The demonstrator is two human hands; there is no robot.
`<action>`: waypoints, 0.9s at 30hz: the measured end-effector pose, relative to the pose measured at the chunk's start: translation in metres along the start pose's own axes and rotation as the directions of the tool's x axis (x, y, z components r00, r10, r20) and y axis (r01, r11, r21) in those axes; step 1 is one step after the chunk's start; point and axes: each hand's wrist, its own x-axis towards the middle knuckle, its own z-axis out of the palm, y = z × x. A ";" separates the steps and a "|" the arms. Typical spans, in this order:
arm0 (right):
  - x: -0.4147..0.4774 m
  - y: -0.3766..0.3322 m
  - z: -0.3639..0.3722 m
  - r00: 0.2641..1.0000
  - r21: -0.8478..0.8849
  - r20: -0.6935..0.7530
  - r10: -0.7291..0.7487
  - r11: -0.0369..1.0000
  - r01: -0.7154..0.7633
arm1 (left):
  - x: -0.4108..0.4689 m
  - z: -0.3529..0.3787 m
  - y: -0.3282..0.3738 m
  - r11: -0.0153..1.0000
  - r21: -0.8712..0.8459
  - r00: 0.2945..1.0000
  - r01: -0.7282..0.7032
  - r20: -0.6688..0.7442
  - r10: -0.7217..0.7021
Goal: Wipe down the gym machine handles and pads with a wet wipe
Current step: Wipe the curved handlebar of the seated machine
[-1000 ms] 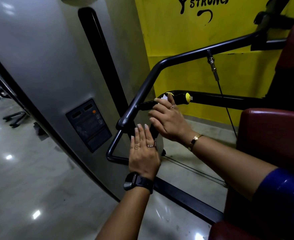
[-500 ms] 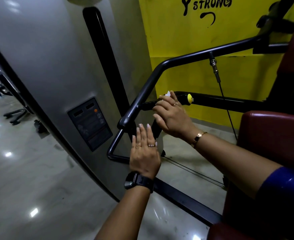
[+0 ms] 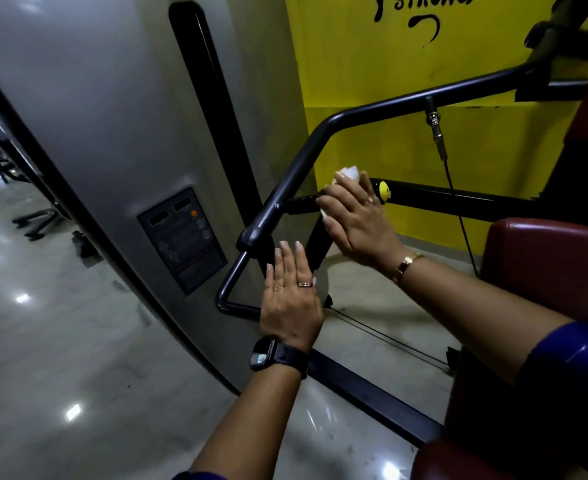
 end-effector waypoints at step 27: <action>-0.028 -0.031 -0.009 0.971 0.012 0.104 -0.218 0.976 0.218 | 0.001 -0.003 0.003 1.000 0.005 1.000 -0.007 0.012 0.007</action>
